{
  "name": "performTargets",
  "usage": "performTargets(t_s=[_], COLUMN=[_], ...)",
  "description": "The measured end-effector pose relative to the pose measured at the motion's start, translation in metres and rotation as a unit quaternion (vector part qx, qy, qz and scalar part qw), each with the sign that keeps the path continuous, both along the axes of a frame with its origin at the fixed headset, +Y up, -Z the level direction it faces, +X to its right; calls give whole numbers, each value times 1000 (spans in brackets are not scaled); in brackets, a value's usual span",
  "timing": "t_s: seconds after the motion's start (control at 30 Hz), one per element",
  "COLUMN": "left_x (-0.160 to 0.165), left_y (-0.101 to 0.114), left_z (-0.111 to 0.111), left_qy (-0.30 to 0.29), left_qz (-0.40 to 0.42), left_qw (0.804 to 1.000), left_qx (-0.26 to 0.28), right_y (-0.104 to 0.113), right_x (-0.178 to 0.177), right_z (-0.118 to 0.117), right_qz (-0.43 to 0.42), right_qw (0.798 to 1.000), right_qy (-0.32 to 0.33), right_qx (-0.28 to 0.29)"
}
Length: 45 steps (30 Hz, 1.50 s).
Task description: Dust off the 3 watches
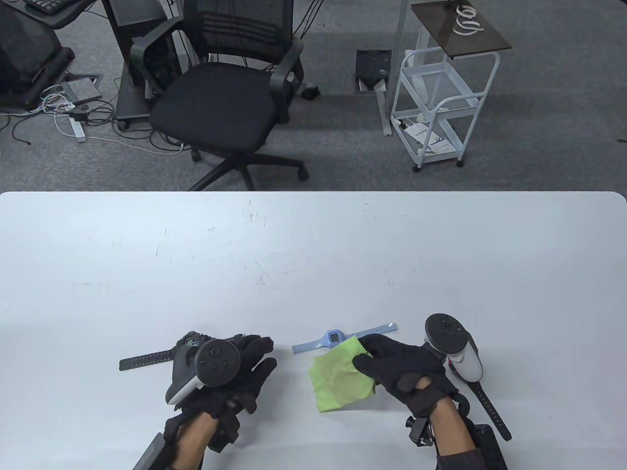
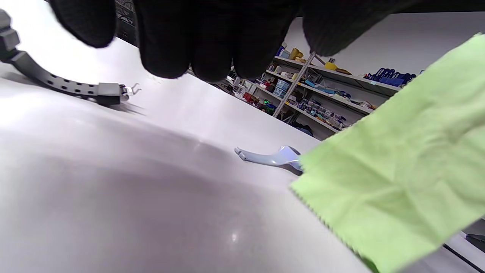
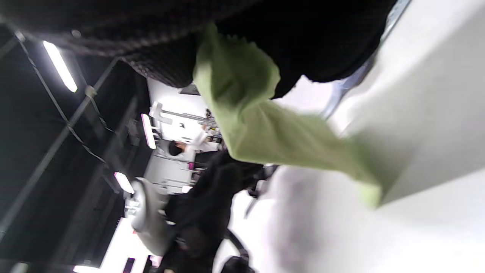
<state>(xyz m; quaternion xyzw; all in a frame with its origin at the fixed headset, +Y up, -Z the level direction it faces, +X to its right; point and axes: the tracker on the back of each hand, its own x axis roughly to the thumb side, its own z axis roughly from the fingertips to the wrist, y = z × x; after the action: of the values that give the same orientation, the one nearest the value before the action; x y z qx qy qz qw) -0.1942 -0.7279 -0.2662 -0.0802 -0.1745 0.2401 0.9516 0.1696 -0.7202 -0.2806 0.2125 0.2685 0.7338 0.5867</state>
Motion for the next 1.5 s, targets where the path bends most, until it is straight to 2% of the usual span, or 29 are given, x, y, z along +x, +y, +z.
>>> performTargets(t_s=[0.2,0.4,0.53,0.67,0.73,0.87,1.03,1.1,1.2,1.37,1.43,1.5], left_x=[-4,1,30,71,91,109,123,127,129,129,122,107], left_y=[1,1,1,-2,-11,-25,-35,-37,-37,-34,-29,-17], left_z=[-1,-6,-22,-46,-59,-70,-74,-72,-70,-69,-67,-63], left_qy=[10,11,-2,-25,-35,-38,-41,-34,-31,-45,-46,-42], left_qz=[7,15,14,-47,-91,-148,-206,-222,-198,-194,-177,-122], left_qw=[1000,1000,1000,998,994,987,977,974,980,980,983,992], left_qx=[3,8,-1,-19,-40,-56,-44,-6,16,9,11,-11], right_y=[1,6,11,14,15,15,18,19,19,19,19,20], right_x=[15,23,31,39,42,47,49,50,51,52,52,54], right_z=[-2,-3,-3,-2,-2,-3,-3,-3,-4,-3,-2,-2], right_qz=[-118,-142,-156,-168,-171,-171,-174,-176,-177,-175,-172,-171], right_qw=[993,989,987,985,984,984,983,983,982,982,983,982], right_qy=[-5,-17,-28,-40,-47,-56,-57,-58,-60,-67,-70,-76], right_qx=[-26,-18,-9,-4,-4,-4,0,1,1,1,4,7])
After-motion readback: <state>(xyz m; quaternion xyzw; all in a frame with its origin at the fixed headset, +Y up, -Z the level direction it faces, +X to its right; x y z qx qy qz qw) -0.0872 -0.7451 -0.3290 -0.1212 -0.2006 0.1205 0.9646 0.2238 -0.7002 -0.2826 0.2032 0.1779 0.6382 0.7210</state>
